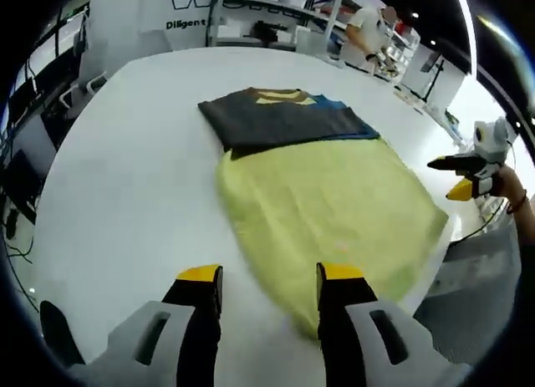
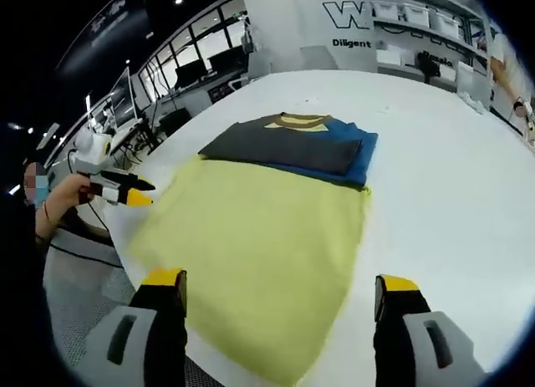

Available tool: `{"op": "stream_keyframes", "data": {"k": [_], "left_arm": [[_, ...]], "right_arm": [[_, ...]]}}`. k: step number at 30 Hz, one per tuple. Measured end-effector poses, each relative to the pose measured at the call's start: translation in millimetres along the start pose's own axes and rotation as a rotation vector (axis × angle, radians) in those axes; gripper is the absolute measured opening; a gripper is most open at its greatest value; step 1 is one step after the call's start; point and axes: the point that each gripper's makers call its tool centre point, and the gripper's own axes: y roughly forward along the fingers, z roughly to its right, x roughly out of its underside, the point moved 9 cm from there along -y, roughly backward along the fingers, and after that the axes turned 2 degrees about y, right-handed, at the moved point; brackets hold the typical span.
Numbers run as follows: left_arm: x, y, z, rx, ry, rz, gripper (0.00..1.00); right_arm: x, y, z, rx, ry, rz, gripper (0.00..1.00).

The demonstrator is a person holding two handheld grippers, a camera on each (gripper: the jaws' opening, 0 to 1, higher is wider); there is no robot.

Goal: Fold the garment on the visible template until the final outline fits inside the template.

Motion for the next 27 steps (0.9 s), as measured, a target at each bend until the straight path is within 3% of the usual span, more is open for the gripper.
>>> {"op": "stream_keyframes", "data": {"k": [7,8,13,16,23,27], "left_arm": [[15.4,-11,7.5,0.009,-0.019,-0.036,0.34],[25.8,-13,9.3,-0.002,-0.04,-0.084,0.33],[45.4,-18,23.1,-0.008,-0.043,-0.171,0.27],[47.5,-18,26.9,-0.008,-0.026,-0.178,0.24],[49.9,-16,39.8,0.023,-0.07,-0.211,0.0],[41.2,-18,44.3,0.029,-0.039,-0.209,0.0]], "right_arm": [[17.3,-10,-6,0.021,0.009,-0.023,0.92],[18.7,-12,-7,0.026,0.018,-0.015,0.92],[29.7,-22,-19,0.034,-0.023,-0.027,0.92],[31.1,-23,-19,0.036,-0.016,-0.029,0.92],[32.5,-25,-19,0.038,-0.013,-0.027,0.89],[32.8,-26,-19,0.042,-0.012,-0.024,0.89]]}}
